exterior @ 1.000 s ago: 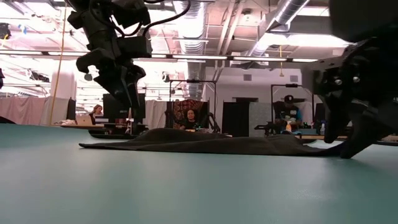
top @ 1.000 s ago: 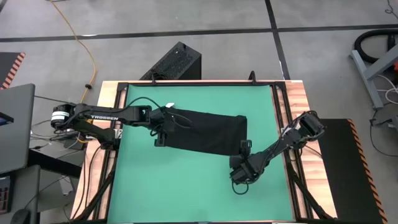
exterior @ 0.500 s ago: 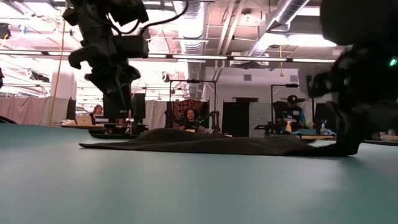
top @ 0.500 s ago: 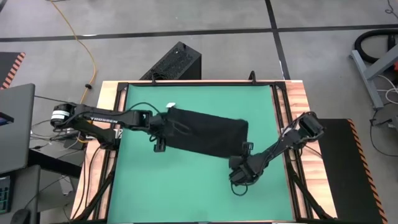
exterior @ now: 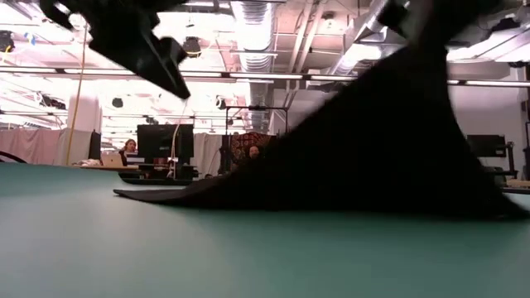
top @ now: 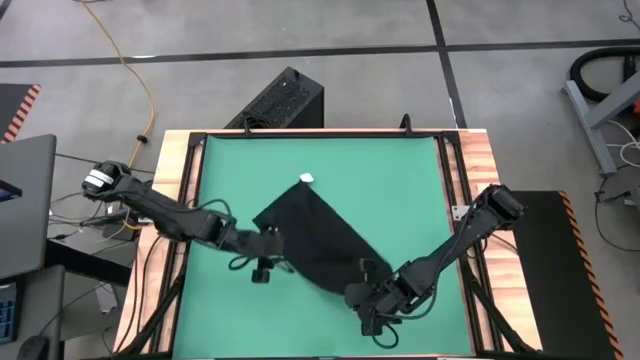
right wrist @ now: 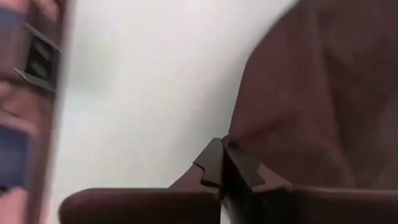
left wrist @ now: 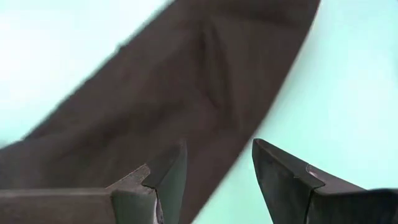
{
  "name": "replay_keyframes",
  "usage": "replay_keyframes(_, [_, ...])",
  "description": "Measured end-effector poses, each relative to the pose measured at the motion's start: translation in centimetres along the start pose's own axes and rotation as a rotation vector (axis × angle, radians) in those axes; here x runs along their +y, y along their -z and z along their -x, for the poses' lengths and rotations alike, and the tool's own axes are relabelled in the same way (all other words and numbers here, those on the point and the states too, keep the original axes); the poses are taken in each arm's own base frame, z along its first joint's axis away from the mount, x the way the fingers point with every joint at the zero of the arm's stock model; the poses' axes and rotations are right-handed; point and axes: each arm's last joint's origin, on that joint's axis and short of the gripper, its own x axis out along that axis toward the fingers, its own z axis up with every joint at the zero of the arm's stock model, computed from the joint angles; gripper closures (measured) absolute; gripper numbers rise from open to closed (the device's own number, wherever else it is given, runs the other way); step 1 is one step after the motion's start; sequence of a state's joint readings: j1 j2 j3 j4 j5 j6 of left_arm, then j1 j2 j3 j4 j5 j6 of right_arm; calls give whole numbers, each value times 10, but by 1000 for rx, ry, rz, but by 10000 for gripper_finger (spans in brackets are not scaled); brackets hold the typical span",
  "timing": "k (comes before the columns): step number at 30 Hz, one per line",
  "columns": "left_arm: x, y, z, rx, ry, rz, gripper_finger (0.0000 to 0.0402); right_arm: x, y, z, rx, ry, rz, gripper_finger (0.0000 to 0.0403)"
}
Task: Roll towel
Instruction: Roll the black towel
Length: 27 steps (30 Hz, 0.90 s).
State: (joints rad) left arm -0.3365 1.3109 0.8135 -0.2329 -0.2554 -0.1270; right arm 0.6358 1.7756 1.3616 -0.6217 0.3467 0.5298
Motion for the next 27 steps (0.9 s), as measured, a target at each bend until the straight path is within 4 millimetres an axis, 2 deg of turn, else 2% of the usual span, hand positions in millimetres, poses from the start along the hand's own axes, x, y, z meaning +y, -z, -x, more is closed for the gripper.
replay_keyframes(4, [-21, -2, 6, -69, 1, -25, 228, -2, -12, 1, -60, -21, -2, 332])
replay_keyframes(10, [-39, 0, 11, -106, -2, -10, 228, -9, -20, -2, -104, -4, 43, 254])
replay_keyframes(14, [-53, 20, -13, -226, 15, -2, 228, -26, -17, -5, -98, 223, 84, 233])
replay_keyframes(17, [-57, 41, -37, -301, 36, 22, 228, -48, -15, -18, -81, 340, 135, 241])
replay_keyframes(21, [-51, 67, -63, -262, -39, 64, 228, -85, -15, -45, -117, 375, 161, 260])
replay_keyframes(27, [-45, 77, -82, -214, -119, 110, 228, -147, 4, -80, -123, 312, 93, 275])
